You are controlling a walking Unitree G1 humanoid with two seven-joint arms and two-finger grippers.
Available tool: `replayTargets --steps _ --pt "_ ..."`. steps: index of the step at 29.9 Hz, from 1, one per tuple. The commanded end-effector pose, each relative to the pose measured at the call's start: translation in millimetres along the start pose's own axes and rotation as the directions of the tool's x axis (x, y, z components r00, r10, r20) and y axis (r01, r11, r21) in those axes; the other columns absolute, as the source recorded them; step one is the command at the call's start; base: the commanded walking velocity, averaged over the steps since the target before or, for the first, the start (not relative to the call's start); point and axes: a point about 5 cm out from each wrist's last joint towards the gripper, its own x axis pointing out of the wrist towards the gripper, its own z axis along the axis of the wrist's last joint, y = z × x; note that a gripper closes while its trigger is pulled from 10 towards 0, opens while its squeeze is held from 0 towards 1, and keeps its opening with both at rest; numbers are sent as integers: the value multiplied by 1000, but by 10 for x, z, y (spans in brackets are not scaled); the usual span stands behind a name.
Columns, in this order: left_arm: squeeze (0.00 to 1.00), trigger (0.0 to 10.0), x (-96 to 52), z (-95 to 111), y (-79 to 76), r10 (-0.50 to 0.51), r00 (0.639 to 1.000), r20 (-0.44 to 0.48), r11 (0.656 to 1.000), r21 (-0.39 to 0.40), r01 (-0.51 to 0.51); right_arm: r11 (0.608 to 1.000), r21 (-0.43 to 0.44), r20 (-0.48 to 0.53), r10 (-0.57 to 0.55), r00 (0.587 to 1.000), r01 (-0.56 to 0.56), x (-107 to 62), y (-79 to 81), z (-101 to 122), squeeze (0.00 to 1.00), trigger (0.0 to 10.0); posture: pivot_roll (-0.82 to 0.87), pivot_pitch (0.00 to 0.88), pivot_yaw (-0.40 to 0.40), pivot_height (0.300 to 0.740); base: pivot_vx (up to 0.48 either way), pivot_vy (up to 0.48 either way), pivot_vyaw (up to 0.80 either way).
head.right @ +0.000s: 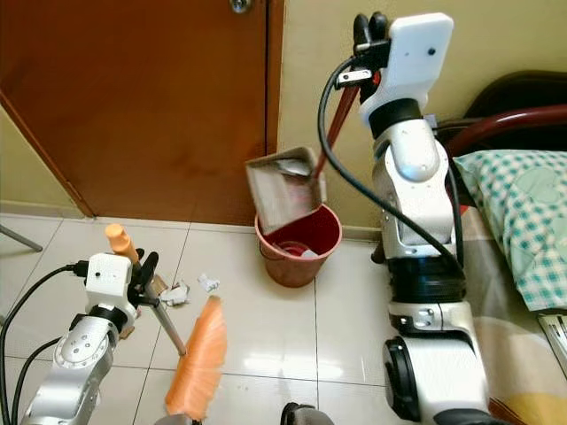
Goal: Sweep floor
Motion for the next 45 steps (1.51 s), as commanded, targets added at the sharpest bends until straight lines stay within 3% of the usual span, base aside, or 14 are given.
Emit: replayTargets --steps 1,6,8,10,11,12,16,26,29,33,34,36,42,45 --pt "0 10000 -68 -189 55 27 995 -96 998 51 -22 997 -61 117 45 992 -38 6 44 213 0 10000 84 121 -27 740 0 0 0" --pt "0 10000 -60 -176 25 16 996 -91 999 53 -11 941 -257 106 252 962 -218 -137 278 127 0 10000 79 128 -23 740 0 0 0" --pt "0 10000 -61 -176 25 15 996 -91 998 54 -11 931 -273 99 276 956 -240 -154 306 112 0 10000 79 128 -23 740 0 0 0" --pt "0 10000 -59 -176 19 11 996 -92 998 55 -6 852 -361 41 419 907 -378 -271 481 -5 0 10000 79 128 -23 740 0 0 0" --pt "0 10000 -59 -176 19 11 996 -92 998 55 -6 852 -361 41 419 907 -378 -271 481 -5 0 10000 79 128 -23 740 0 0 0" --pt "0 10000 -58 -174 14 7 996 -91 998 57 -2 827 -381 30 458 888 -414 -328 557 -50 0 10000 79 130 -20 740 0 0 0" --pt "0 10000 -50 -162 9 2 997 -82 999 54 3 835 -368 61 460 886 -409 -323 608 -13 0 10000 80 132 -19 740 0 0 0" --pt "0 10000 -22 -133 -10 -10 997 -72 998 59 14 808 -390 105 516 850 -442 -280 733 64 0 10000 81 127 -20 740 0 0 0" --pt "0 10000 -16 -129 -6 -9 998 -68 998 62 13 779 -415 113 556 823 -470 -311 814 59 0 10000 86 115 -22 740 0 0 0" --pt "0 10000 -16 -128 -8 -10 998 -67 998 63 15 821 -407 188 505 842 -401 -251 794 178 0 10000 85 117 -22 740 0 0 0" --pt "0 10000 -14 -128 -10 -11 998 -67 998 63 16 885 -306 277 435 857 -350 -176 791 360 0 10000 85 118 -19 740 0 0 0" --pt "0 10000 -11 -127 -15 -12 998 -67 998 62 17 926 -188 345 375 861 -328 -108 804 536 0 10000 84 118 -18 740 0 0 0" --pt "0 10000 -7 -125 -24 -16 998 -66 998 63 20 930 -153 386 368 846 -335 -71 881 663 0 10000 83 117 -18 740 0 0 0" --pt "0 10000 -16 -126 -14 -14 998 -66 997 72 19 942 -18 368 319 873 -336 -89 939 600 0 10000 88 121 -22 740 0 0 0"
